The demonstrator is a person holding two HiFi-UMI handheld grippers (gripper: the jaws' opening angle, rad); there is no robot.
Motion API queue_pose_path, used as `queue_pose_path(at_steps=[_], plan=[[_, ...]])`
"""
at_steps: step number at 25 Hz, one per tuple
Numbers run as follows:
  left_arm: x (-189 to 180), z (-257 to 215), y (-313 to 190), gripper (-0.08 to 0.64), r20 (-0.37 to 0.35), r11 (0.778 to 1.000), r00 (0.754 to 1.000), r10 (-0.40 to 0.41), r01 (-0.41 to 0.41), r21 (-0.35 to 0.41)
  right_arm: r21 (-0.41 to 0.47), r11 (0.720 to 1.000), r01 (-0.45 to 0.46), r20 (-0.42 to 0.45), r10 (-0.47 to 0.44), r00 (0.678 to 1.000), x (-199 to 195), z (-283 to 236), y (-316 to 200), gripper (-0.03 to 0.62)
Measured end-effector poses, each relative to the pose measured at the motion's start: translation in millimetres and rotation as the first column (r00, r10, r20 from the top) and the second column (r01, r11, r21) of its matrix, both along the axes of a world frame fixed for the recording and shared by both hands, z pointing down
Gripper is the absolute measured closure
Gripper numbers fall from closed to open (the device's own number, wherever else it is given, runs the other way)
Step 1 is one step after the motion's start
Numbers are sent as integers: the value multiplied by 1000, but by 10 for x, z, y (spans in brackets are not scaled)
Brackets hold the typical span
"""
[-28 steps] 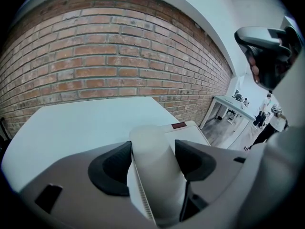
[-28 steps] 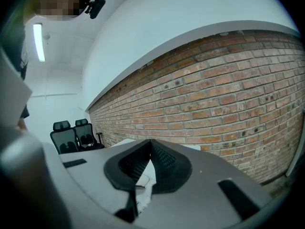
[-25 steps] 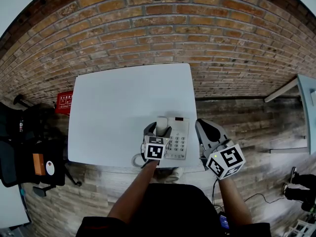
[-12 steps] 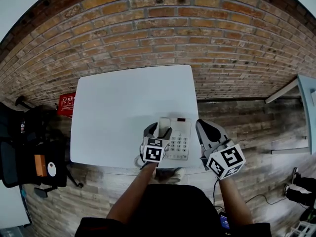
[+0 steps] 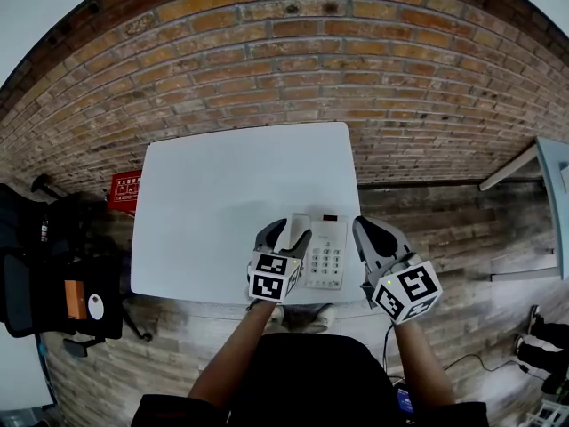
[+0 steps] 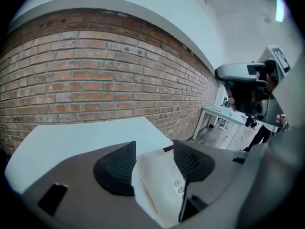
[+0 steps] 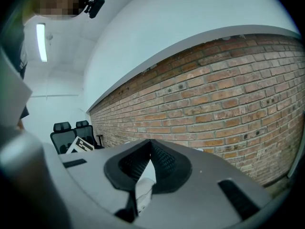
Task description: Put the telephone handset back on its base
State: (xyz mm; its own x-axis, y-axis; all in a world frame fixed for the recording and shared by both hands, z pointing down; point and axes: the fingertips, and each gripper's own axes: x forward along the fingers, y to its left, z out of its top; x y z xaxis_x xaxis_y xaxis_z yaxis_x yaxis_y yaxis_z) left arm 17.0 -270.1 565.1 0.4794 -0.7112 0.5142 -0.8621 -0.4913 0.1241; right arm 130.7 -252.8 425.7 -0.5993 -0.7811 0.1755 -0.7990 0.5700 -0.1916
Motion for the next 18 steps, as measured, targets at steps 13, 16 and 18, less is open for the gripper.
queue_pose_path(at_steps=[13,16,18], plan=[[114,-853,119,436,-87,977,994,66,-46,209,32,999,20,23,-20,1000,8,-92,53,580],[155,-958,141,465,-110,972,991,74,-47,228,36,999,25,26,-26,999,25,-106,71,579],[189,-1019,164,482,-119,970,990,80,-50,239,40,999,30,26,-31,999,39,-117,85,580]])
